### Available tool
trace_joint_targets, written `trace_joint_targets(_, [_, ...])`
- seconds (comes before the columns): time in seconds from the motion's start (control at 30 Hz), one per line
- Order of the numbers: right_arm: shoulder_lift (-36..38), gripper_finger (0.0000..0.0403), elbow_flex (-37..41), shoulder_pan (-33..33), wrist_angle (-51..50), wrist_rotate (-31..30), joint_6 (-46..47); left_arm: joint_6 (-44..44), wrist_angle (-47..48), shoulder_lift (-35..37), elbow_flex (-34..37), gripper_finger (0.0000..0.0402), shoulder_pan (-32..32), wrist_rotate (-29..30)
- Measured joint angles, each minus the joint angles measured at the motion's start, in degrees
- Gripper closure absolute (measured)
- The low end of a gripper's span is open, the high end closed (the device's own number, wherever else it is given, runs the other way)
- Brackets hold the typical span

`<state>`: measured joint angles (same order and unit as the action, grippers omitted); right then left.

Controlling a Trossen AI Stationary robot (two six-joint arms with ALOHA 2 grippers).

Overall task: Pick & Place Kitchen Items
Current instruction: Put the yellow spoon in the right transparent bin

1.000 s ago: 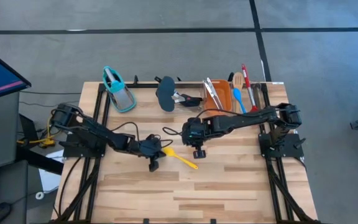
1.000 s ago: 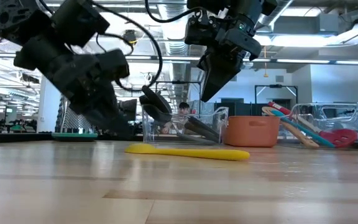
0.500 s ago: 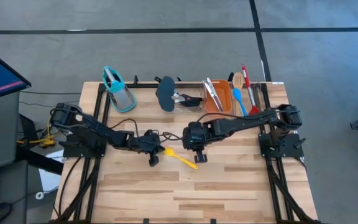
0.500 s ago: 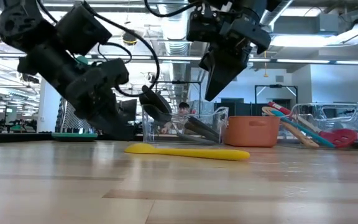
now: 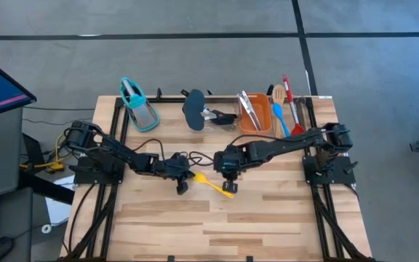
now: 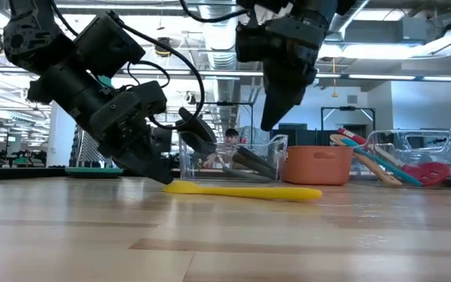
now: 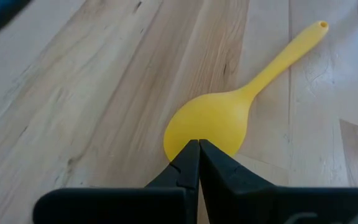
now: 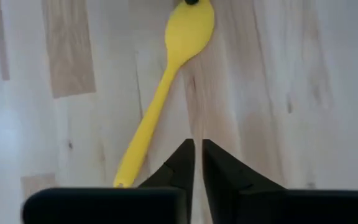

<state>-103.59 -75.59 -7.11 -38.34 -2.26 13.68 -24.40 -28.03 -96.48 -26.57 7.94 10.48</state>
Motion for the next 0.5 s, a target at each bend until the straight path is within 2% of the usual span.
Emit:
trace_joint_targets(0.17, [-1.9, 0.0333, 0.1, -0.4, -3.1, 1.9, 9.0, 0.1, 0.0, 0.0, 0.0, 0.0400, 0.0, -0.2])
trace_joint_targets(0.27, [-3.8, 0.0296, -0.1, -0.4, -4.2, 5.6, 15.2, 0.1, 0.0, -0.1, 0.0, 0.0400, 0.0, -0.2])
trace_joint_targets(0.37, [-6.3, 0.0263, -0.1, -0.7, -3.2, 9.4, 18.3, 1.2, -0.2, -0.1, 0.0, 0.0400, 0.0, -0.2])
trace_joint_targets(0.5, [-7.9, 0.0234, -0.1, -1.7, -2.8, 10.5, 22.7, 1.8, -0.5, -0.1, 0.1, 0.0400, 0.0, -0.2])
